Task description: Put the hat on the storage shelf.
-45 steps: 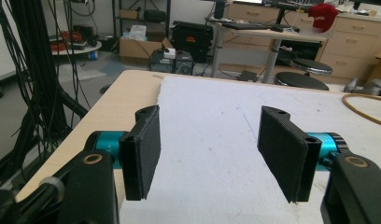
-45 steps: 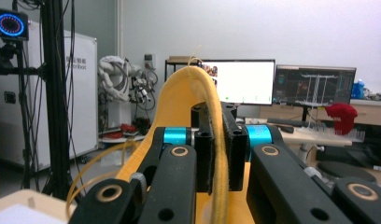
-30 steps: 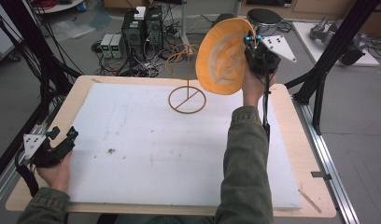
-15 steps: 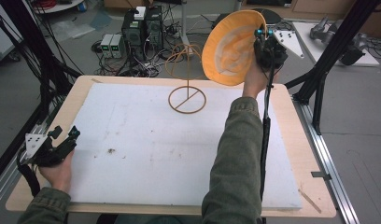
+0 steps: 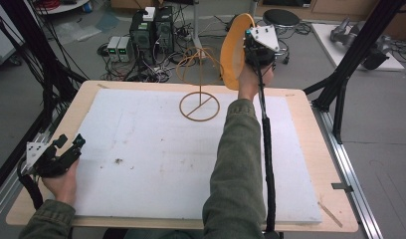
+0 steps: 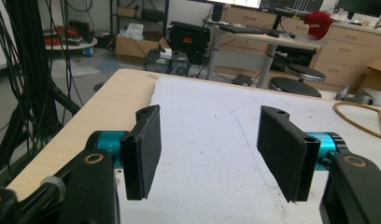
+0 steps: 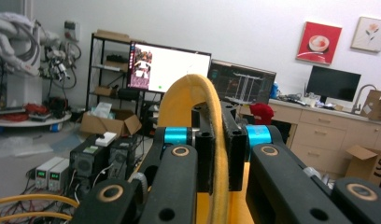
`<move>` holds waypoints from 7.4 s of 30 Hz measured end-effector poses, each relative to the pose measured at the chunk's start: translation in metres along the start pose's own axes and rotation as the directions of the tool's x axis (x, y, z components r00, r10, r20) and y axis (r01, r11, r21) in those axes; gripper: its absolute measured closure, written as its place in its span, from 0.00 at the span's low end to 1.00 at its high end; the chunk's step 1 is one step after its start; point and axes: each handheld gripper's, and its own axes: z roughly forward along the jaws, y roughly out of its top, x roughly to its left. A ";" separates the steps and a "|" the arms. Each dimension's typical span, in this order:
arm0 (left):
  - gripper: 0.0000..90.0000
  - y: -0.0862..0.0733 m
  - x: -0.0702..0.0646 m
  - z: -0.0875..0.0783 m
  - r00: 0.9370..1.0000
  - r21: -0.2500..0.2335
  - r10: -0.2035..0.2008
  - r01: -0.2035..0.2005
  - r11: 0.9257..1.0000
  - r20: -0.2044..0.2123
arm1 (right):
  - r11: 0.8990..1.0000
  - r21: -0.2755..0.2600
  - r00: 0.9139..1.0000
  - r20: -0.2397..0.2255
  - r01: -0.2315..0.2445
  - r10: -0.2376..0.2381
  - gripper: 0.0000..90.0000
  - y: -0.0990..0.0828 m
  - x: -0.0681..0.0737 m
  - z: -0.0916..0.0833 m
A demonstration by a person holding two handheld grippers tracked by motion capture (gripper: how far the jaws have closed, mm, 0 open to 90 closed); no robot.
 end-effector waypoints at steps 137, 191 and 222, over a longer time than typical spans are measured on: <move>0.46 0.000 -0.002 -0.005 1.000 0.022 -0.015 0.015 1.000 0.025 | 0.973 0.196 0.864 -0.462 -0.121 0.201 0.32 -0.074 0.067 -0.084; 0.46 -0.002 -0.002 -0.012 0.999 0.025 -0.035 0.034 0.999 0.030 | 0.957 0.259 0.957 -0.219 -0.130 0.189 0.25 -0.127 -0.055 -0.219; 0.46 -0.003 -0.007 -0.008 0.997 0.053 -0.049 0.045 0.998 0.068 | 0.910 0.406 0.976 -0.153 -0.082 0.156 0.18 -0.185 -0.066 -0.264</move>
